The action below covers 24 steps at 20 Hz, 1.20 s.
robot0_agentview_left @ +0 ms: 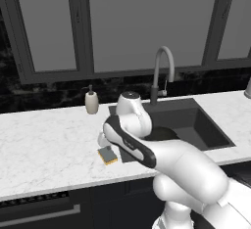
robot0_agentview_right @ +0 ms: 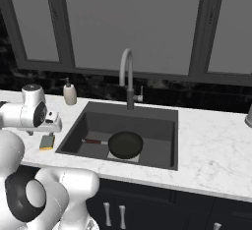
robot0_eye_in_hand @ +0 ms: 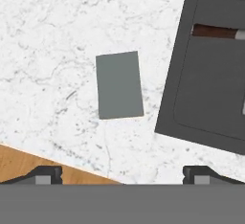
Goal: Pick the pan and sponge and place them into the sink. Then turn on the water.
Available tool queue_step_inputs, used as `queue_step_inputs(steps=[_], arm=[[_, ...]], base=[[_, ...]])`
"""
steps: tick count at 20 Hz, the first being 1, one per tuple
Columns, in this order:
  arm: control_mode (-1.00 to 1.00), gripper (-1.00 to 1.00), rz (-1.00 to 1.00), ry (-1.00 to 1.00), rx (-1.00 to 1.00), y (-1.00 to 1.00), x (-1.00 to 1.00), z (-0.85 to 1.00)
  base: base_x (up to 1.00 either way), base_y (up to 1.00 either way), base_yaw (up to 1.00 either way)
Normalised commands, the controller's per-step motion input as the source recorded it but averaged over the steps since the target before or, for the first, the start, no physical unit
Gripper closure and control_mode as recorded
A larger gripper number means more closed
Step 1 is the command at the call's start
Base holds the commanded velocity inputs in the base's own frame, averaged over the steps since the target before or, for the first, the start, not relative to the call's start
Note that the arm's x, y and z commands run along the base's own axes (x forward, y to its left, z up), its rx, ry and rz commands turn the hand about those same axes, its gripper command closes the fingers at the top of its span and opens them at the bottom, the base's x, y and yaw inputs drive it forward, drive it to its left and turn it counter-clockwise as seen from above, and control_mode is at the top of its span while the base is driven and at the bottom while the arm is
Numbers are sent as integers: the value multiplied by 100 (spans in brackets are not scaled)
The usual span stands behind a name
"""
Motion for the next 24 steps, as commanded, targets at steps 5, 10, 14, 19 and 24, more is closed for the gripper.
queue_step_inputs(steps=[5, 10, 14, 19, 24], arm=[[-100, -100, 0, 12, 0, 1, 19, -27], [-100, -100, 0, 7, 0, 15, 13, -42], [-100, -100, 0, 3, 0, 19, 8, -30], [-100, -100, 0, 0, 0, 11, 1, -12], [-100, -100, 0, 0, -1, 3, 12, -7]], base=[[0, 0, 0], [0, 0, 0], [0, 0, 0], [0, 0, 0], [0, 0, 0]])
